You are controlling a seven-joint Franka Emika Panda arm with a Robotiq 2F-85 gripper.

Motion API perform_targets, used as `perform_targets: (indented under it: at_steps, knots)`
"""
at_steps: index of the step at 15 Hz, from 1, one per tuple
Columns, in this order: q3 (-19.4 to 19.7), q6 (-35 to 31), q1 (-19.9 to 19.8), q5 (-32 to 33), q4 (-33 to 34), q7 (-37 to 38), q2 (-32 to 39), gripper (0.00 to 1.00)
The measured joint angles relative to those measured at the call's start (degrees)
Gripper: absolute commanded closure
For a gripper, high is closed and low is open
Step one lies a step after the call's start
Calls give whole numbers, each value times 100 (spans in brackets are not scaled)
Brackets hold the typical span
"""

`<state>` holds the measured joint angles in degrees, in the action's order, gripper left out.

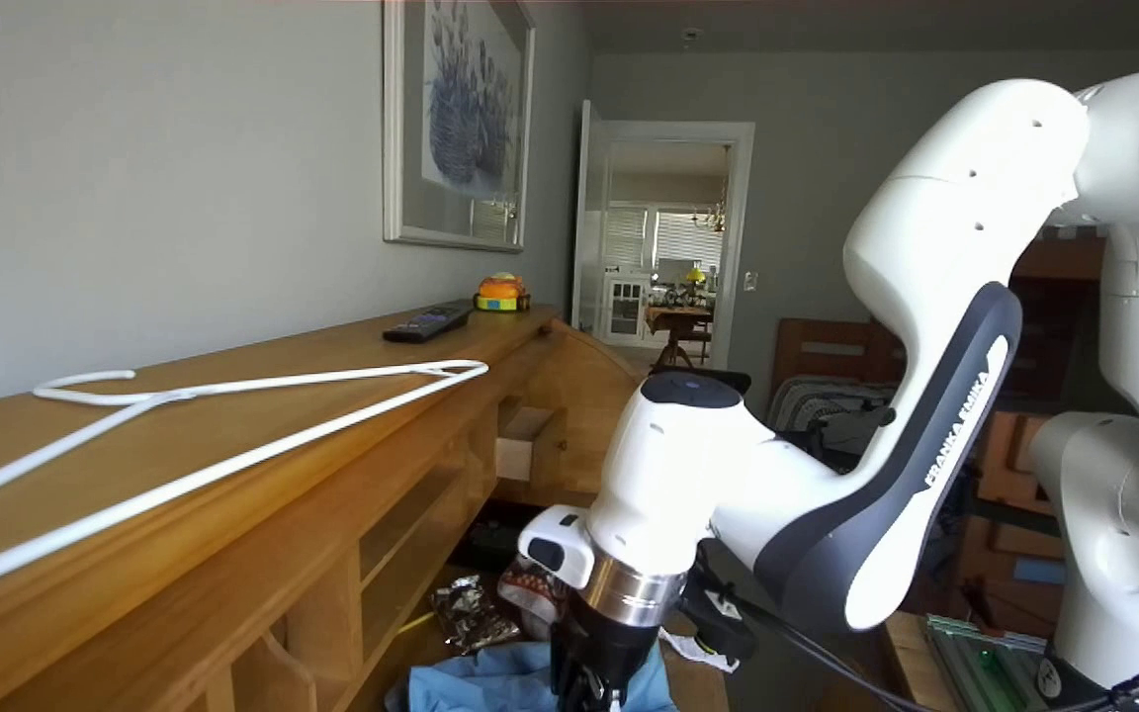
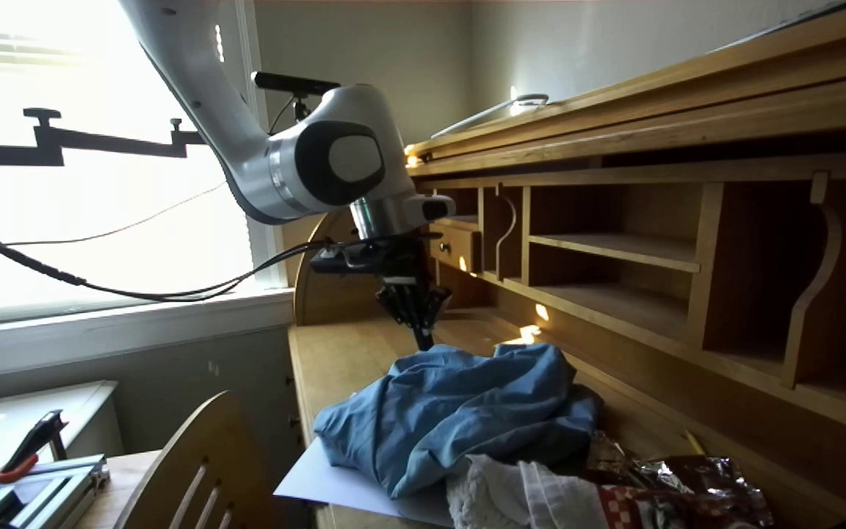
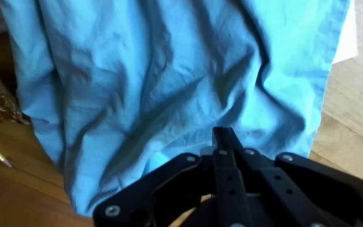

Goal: Fold the blue cloth

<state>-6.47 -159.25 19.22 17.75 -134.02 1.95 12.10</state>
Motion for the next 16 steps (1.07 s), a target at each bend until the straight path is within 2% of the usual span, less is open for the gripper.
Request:
perform_targets:
  at_steps: [1,2,3,6,9,14,16]
  knots:
    - [-32,10,-43,-3,0,-34,-89,100]
    - [-63,14,-80,-7,0,-68,-150,74]
    - [-121,19,-129,-63,-3,-147,-185,73]
    - [-514,-1,-353,-811,-31,-793,-192,54]
    - [-902,352,-567,-1582,-28,-1586,-195,32]
    - [-918,992,-642,-1652,-17,-1803,-202,1]
    - [-873,1102,-628,-1464,-46,-1754,-199,0]
